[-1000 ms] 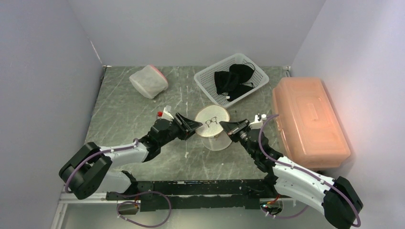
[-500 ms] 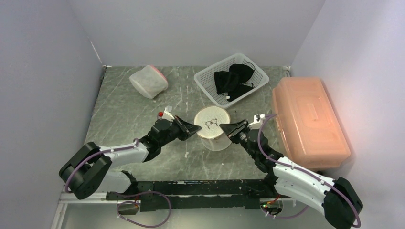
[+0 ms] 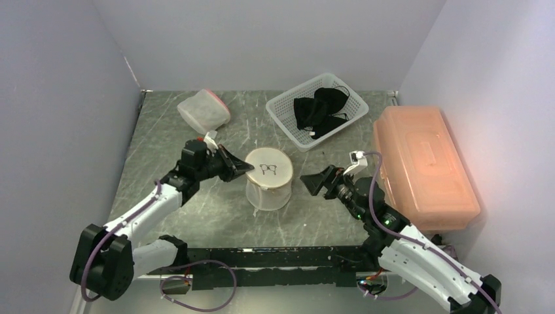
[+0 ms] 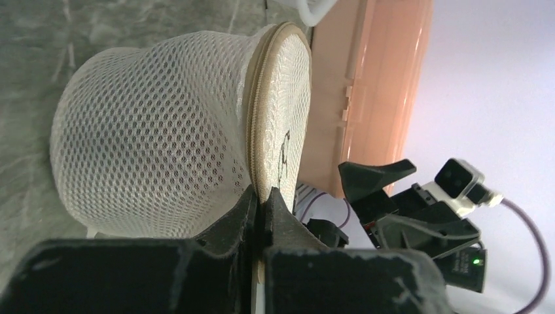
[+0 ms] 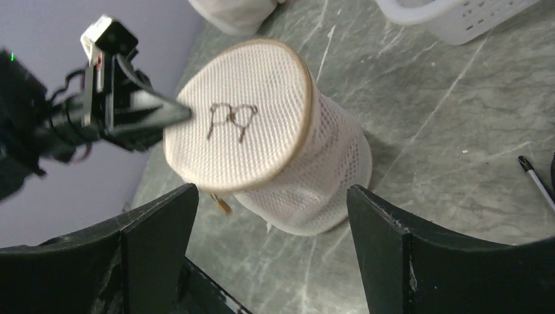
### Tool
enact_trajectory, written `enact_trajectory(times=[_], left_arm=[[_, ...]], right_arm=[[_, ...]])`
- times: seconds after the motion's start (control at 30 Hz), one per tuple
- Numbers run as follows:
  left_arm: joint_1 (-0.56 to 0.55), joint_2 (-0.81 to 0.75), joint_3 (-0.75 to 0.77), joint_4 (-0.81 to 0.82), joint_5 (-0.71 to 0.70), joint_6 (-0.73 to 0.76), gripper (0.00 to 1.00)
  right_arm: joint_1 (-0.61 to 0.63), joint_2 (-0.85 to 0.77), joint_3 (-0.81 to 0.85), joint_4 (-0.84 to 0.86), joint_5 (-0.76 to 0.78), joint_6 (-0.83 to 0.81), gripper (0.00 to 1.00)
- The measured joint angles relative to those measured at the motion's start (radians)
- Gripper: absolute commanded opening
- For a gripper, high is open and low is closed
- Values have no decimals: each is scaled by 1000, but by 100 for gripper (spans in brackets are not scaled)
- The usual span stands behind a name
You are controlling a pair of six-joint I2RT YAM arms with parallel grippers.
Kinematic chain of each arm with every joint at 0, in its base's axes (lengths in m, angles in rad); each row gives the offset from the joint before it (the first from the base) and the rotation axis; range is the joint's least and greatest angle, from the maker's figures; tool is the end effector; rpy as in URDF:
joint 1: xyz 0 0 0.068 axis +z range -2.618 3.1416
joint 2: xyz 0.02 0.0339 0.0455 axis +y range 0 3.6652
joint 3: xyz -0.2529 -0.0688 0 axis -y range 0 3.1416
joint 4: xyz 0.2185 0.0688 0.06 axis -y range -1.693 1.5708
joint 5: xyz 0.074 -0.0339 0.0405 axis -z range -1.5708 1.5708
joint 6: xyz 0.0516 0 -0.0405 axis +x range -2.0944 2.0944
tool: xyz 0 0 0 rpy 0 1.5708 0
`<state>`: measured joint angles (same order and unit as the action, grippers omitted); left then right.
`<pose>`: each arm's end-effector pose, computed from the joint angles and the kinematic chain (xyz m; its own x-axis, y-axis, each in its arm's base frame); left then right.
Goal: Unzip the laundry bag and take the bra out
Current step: Adjust the laundry bag at the center of the board, then unzip the laundry bag at the center of the board.
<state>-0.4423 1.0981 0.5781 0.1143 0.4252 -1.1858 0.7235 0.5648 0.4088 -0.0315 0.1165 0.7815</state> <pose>0.2037 -0.1200 0.2344 -0.8128 -0.5492 -0.1942 -0.0555 0.4048 -0.9127 0.1198 0.0979 0.2508 -0.5020 0.4900 -0.7127 -0.3076 0.6690 0.6766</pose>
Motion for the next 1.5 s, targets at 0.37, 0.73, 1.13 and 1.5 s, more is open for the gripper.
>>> enact_trajectory(times=[0.37, 0.73, 1.13, 1.5], left_arm=[[129, 94, 129, -253, 159, -55, 3], [129, 115, 114, -288, 121, -195, 3], [129, 114, 114, -322, 97, -200, 3], [129, 109, 114, -323, 81, -200, 3]], right_arm=[[32, 53, -13, -25, -180, -187, 76], [230, 365, 117, 80, -117, -250, 61], [258, 520, 198, 146, -16, -238, 45], [259, 561, 199, 146, -35, -226, 45]])
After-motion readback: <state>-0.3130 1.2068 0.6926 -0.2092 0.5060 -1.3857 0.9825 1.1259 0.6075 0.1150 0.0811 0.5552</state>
